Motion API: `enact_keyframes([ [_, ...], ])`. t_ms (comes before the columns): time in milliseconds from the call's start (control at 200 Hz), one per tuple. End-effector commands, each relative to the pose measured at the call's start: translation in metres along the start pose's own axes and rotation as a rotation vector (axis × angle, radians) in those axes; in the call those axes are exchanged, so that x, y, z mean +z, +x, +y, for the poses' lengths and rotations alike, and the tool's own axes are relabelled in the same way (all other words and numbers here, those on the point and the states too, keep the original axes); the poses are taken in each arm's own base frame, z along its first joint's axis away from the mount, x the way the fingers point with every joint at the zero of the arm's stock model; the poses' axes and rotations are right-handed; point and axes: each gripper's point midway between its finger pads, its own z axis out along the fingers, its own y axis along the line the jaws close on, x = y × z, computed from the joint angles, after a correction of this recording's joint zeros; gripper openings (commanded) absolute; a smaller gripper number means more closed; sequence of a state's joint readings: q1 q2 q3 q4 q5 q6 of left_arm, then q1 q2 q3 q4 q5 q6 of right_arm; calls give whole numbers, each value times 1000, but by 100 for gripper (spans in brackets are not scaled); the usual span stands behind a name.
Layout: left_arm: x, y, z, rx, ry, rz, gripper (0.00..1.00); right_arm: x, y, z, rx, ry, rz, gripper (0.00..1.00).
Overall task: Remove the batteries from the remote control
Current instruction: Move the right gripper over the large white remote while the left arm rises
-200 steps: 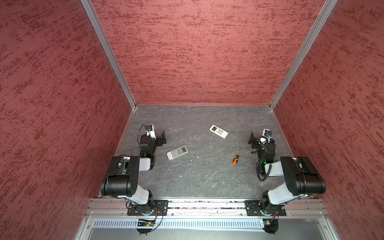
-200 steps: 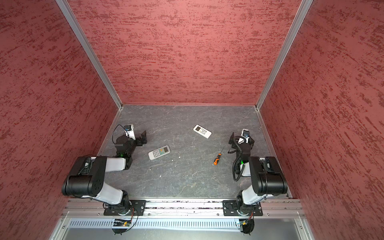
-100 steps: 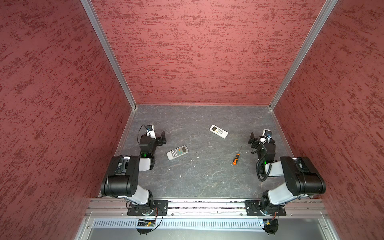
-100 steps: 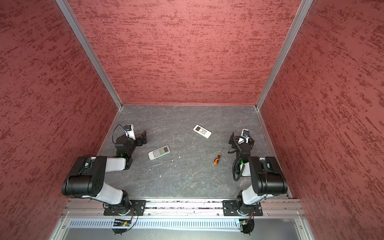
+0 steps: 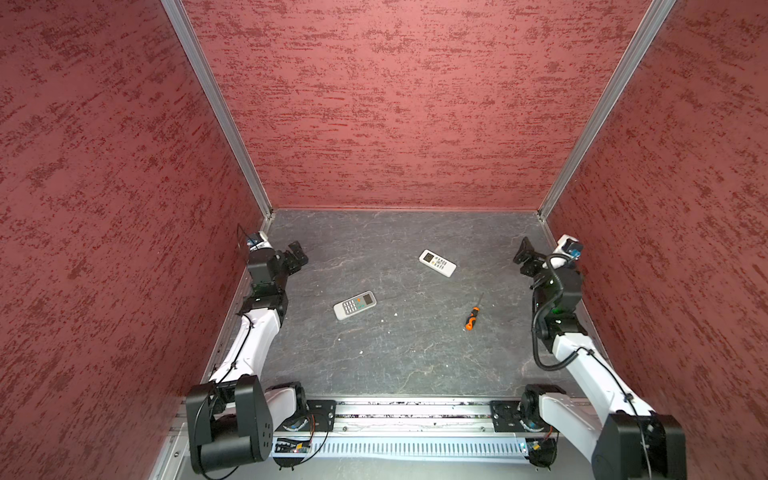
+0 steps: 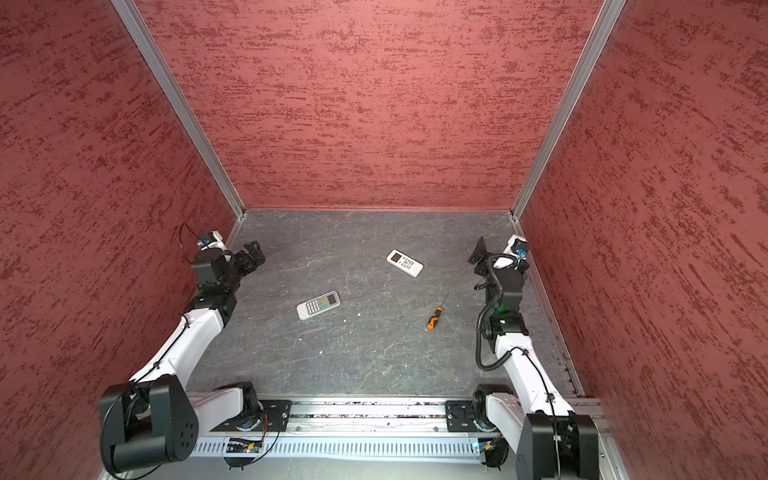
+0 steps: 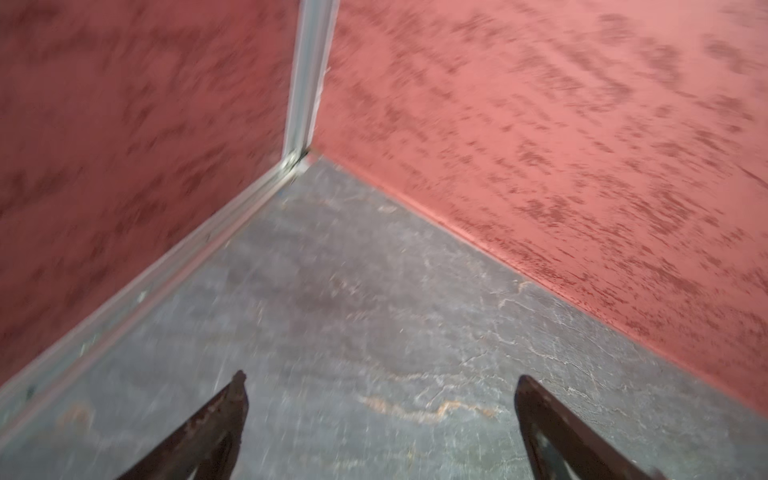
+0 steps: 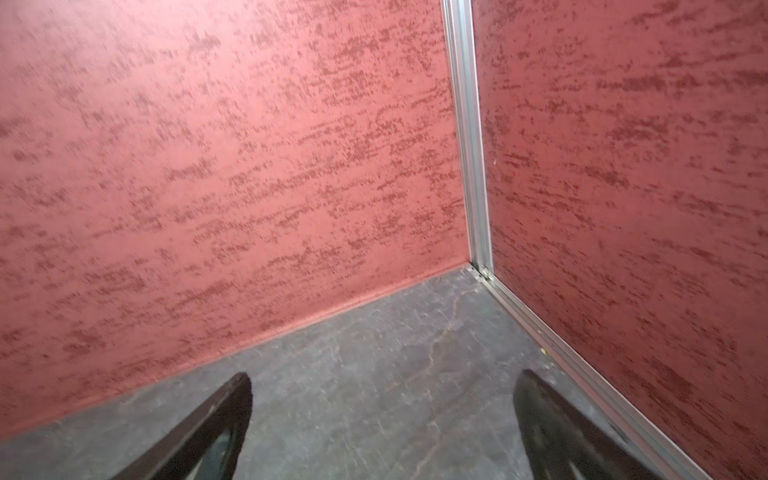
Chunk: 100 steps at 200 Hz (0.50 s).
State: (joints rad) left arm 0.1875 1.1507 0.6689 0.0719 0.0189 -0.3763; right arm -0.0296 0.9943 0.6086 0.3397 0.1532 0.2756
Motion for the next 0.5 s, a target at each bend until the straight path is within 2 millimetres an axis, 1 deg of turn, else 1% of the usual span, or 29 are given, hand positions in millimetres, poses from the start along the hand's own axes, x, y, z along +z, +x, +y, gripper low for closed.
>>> enact_keyframes([
  [0,-5,49,-6,-92,30,199,99,-9,71,5,61,24,394,99],
  [190,-13,73,-31,37,22,294,99,-12,86,46,-51,-59,511,99],
  [281,-19,78,-45,76,31,311,99,-11,96,64,-104,-116,557,99],
  [416,-30,81,-70,144,59,313,99,-5,117,90,-227,-167,624,99],
  [496,-37,82,-85,172,84,304,99,1,135,107,-299,-215,676,99],
])
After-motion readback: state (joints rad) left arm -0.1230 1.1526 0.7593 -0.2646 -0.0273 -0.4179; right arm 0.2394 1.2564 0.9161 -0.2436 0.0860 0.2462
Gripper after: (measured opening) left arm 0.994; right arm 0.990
